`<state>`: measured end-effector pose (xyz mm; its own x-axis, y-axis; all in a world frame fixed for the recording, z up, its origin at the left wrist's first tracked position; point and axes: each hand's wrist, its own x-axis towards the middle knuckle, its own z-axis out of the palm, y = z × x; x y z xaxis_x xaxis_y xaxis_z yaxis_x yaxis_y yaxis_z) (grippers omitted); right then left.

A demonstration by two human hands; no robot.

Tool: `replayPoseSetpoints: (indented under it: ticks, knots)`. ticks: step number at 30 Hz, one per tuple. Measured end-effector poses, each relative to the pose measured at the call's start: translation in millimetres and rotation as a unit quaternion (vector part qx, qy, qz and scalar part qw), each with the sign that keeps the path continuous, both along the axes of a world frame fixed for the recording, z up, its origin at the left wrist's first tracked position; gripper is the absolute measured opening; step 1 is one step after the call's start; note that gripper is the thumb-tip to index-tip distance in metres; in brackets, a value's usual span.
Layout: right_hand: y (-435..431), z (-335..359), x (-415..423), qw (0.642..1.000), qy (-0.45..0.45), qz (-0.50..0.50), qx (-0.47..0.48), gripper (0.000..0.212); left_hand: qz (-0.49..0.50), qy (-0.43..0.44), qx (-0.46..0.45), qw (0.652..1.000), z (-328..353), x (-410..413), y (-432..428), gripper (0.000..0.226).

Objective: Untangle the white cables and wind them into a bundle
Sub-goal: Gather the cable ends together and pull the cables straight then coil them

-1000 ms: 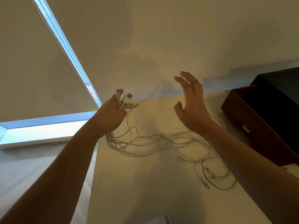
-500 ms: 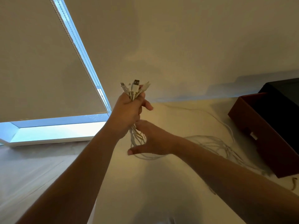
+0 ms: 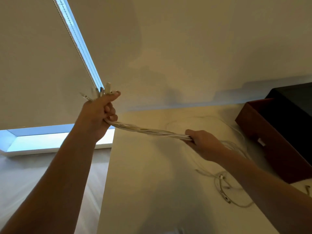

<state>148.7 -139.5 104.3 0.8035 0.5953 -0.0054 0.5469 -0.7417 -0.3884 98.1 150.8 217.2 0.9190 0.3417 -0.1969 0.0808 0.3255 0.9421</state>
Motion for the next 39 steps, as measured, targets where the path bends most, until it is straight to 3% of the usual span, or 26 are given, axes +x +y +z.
replayPoseSetpoints:
  ticks: [4,8,11,13,15,17,20,24,26,29,31,32,34,35,37,39]
  knots:
    - [-19.7,-2.0,6.3,0.998,-0.012,-0.026,-0.06,0.025,-0.057,0.036,-0.019,0.998,-9.1,-4.8,-12.3,0.034]
    - [-13.8,1.8,-2.1,0.992,0.099,-0.005,-0.074,0.025,-0.071,0.071,-0.087,0.991,-22.1,-5.8,-38.1,0.043]
    - [12.6,15.1,-24.5,0.985,0.166,0.049,0.001,0.085,-0.099,0.084,-0.103,0.986,-33.4,-8.5,-59.4,0.044]
    - [30.1,27.2,-35.5,0.983,0.143,0.085,0.077,0.102,-0.126,0.094,-0.061,0.986,-40.4,-10.6,-74.3,0.038]
    - [39.2,42.1,-38.8,0.969,0.145,0.077,0.187,0.098,-0.148,0.102,0.026,0.983,-45.7,-13.1,-84.0,0.032]
    - [42.6,58.2,-39.4,0.934,0.207,0.032,0.289,0.086,-0.168,0.101,0.096,0.976,-48.8,-16.3,-88.3,0.033]
    - [49.2,69.4,-41.6,0.894,0.317,-0.025,0.315,0.085,-0.233,0.059,0.154,0.958,-50.7,-22.5,-95.6,0.015]
    - [55.6,63.7,-44.7,0.833,0.381,-0.085,0.393,0.079,-0.272,0.018,0.226,0.935,-46.6,-25.1,-113.2,0.028]
    - [55.2,62.2,-45.6,0.807,0.412,-0.071,0.418,0.062,-0.261,0.012,0.254,0.931,-45.3,-24.3,-121.0,0.032]
    - [53.6,60.8,-49.2,0.804,0.387,-0.047,0.45,0.028,-0.262,0.02,0.284,0.922,-49.2,-28.0,-122.2,0.017]
    - [53.2,62.4,-51.7,0.822,0.334,-0.038,0.46,0.019,-0.274,0.046,0.266,0.923,-52.8,-25.5,-122.1,0.036]
    - [53.5,65.0,-52.1,0.827,0.315,-0.029,0.464,0.016,-0.282,0.051,0.259,0.923,-54.8,-25.0,-122.2,0.042]
    - [52.1,73.6,-49.8,0.829,0.279,-0.027,0.484,0.028,-0.302,0.039,0.257,0.917,-52.5,-25.4,-123.2,0.016]
    - [49.6,78.6,-46.6,0.82,0.267,-0.036,0.506,0.032,-0.307,0.041,0.242,0.919,-56.9,-24.6,-124.5,0.013]
    - [42.6,87.8,-38.8,0.775,0.28,-0.043,0.564,0.034,-0.317,0.051,0.239,0.917,-69.6,-26.2,-122.6,0.037]
    - [34.9,94.6,-34.6,0.73,0.323,-0.028,0.601,0.036,-0.317,0.052,0.257,0.912,-83.4,-28.5,-118.8,0.037]
